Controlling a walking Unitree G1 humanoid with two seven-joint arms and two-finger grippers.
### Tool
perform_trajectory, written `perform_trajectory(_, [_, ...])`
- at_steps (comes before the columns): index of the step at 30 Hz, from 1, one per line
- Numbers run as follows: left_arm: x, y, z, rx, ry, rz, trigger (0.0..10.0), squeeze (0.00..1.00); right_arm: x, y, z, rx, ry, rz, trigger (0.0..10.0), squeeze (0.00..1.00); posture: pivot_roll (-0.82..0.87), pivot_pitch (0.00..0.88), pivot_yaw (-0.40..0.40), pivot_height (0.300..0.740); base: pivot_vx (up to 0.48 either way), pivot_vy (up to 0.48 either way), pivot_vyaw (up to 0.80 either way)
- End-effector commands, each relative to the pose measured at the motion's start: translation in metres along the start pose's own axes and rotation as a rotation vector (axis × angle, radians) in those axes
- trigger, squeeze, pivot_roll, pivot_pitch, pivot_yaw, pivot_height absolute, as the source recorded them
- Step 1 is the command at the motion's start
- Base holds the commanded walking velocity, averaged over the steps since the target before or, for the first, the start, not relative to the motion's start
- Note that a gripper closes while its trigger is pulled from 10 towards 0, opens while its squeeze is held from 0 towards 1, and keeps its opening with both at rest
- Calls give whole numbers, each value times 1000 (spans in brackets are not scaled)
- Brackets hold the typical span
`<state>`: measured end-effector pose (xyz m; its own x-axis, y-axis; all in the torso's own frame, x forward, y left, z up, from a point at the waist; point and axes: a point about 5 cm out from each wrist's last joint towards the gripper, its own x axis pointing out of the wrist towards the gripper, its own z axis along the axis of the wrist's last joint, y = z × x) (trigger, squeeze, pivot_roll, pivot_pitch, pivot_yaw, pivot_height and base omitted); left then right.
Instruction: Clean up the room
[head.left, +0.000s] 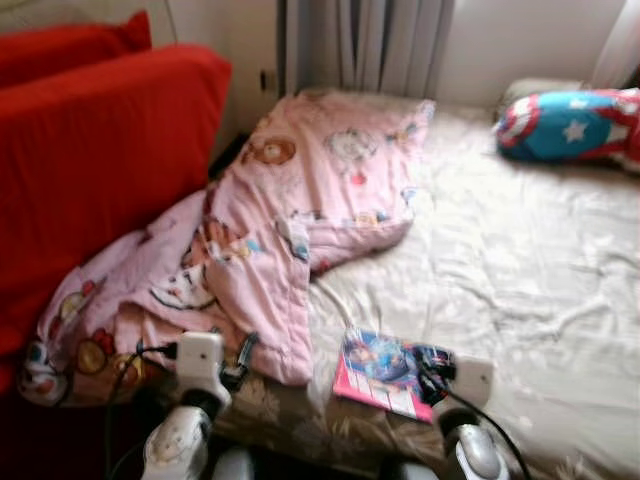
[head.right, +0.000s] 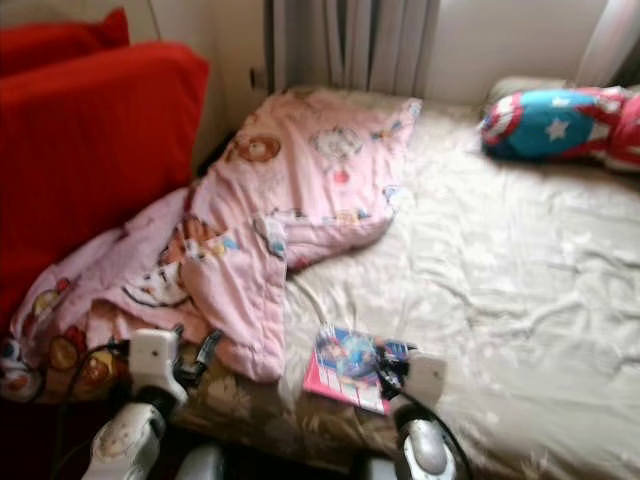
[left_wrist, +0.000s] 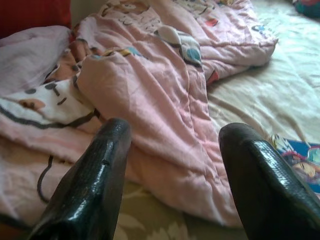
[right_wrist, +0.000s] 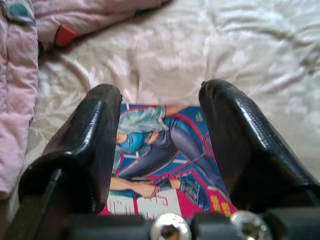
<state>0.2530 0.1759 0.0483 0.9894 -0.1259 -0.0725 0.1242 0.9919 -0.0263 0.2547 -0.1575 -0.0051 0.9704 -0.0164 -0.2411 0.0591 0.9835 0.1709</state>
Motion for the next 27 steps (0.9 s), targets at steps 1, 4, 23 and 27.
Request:
perform_trajectory(1, [1, -1, 1, 9, 9, -23, 10000, 0, 1, -7, -3, 28, 28, -41, 10000, 0, 8, 103, -3, 611, 0, 0, 0])
perform_trajectory(4, [5, 3, 5, 25, 4, -33, 10000, 0, 7, -15, 0, 46, 42, -92, 10000, 0, 16, 118, 5, 611, 0, 0, 0])
perform_trajectory(23, [-12, 18, 11, 84, 35, -63, 10000, 0, 16, -36, 1, 187, 110, -203, 10000, 886, 80, 240, 81, 611, 0, 0, 0])
perform_trajectory(27, [-22, 21, 10, 95, 58, -66, 10000, 0, 20, -39, 7, 192, 89, -212, 10000, 0, 91, 252, 93, 611, 0, 0, 0])
